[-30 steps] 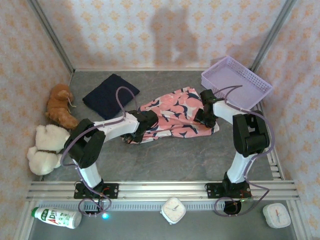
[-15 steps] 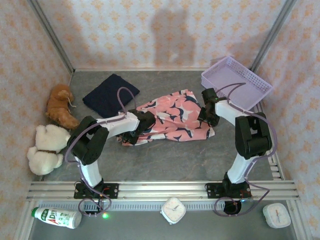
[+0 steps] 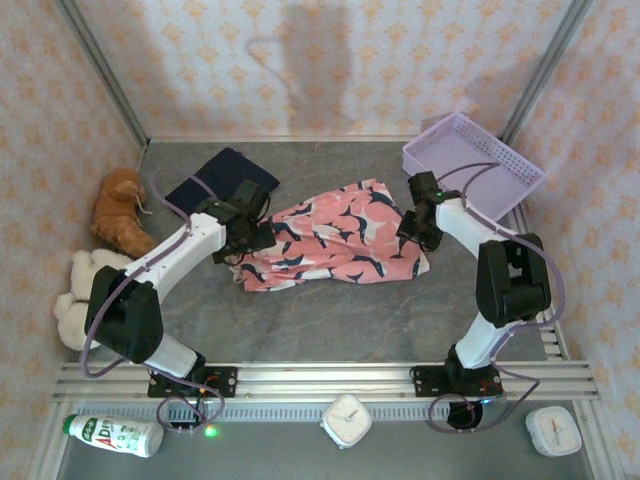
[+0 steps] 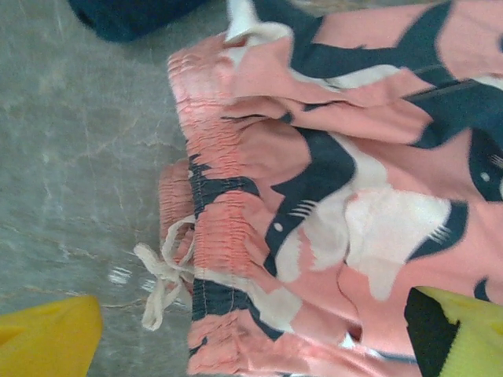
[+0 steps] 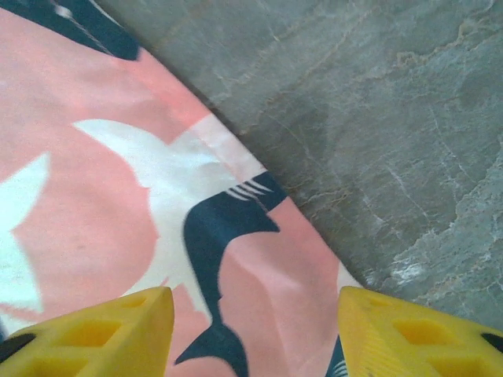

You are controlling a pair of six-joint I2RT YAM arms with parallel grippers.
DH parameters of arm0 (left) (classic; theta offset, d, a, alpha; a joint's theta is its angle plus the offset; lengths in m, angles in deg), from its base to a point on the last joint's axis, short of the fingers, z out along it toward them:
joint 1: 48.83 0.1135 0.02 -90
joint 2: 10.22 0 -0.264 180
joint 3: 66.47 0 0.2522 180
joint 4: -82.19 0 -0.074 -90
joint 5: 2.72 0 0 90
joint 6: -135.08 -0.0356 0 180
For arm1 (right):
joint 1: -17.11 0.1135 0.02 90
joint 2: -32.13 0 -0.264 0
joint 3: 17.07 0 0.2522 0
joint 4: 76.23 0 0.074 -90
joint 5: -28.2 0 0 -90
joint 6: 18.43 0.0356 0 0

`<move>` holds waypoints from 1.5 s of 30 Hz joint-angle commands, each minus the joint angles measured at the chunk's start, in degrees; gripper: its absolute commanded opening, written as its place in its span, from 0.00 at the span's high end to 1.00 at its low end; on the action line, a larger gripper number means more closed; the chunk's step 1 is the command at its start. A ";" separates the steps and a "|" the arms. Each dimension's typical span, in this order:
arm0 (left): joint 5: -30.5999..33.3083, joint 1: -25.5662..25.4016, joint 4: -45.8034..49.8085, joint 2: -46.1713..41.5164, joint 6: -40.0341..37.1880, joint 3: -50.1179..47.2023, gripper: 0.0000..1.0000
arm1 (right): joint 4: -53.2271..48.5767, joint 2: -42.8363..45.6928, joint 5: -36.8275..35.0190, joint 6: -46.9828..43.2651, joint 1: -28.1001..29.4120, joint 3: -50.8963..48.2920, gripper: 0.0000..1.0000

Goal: Fold and stack the mixed laundry pile

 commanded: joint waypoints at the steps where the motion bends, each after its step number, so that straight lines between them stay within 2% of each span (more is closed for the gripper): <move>1: -2.61 1.89 -6.06 0.67 11.44 -4.63 0.01 | -2.10 3.66 1.13 1.42 0.09 1.12 0.42; 5: -3.13 2.23 -12.05 2.17 18.79 -8.64 0.06 | -2.89 5.81 1.51 1.37 0.09 1.49 0.41; 9: -2.76 2.25 -16.39 5.07 20.18 -10.62 0.14 | -3.43 7.33 3.64 1.51 0.24 2.13 0.40; 11: -2.10 2.25 -16.86 7.17 19.25 -10.89 0.21 | -2.71 7.77 5.39 1.99 0.97 2.16 0.40; 13: -1.64 2.26 -17.25 9.03 18.54 -11.39 0.32 | -1.95 7.37 7.06 3.06 2.46 2.44 0.41; 16: -1.97 2.22 -18.82 10.72 18.19 -12.85 0.36 | -0.09 5.69 9.31 4.71 6.82 3.42 0.47; 20: -1.33 2.15 -18.71 12.76 16.70 -12.95 0.37 | 2.11 1.51 8.71 4.99 14.15 6.55 0.61; 25: -0.74 2.15 -17.55 15.90 13.63 -10.95 0.46 | 7.06 -5.68 9.12 7.37 19.09 9.42 0.68; 29: -0.80 2.10 -16.46 18.56 11.22 -8.71 0.66 | 7.57 -12.70 9.50 7.27 21.48 13.97 0.70; 31: -0.49 1.97 -15.86 19.03 10.11 -7.95 0.83 | 6.80 -15.83 9.16 6.63 22.50 16.23 0.72; 34: 0.47 1.98 -13.61 18.91 7.75 -6.06 1.00 | 5.19 -19.91 7.77 6.36 22.95 18.49 0.73; 41: 6.37 0.47 -2.62 13.53 0.89 3.76 1.00 | 4.91 -25.78 10.49 6.28 23.12 21.73 0.92; 45: 8.23 -0.72 3.28 10.22 -1.54 11.58 1.00 | 5.71 -28.55 12.68 7.23 23.38 22.94 0.99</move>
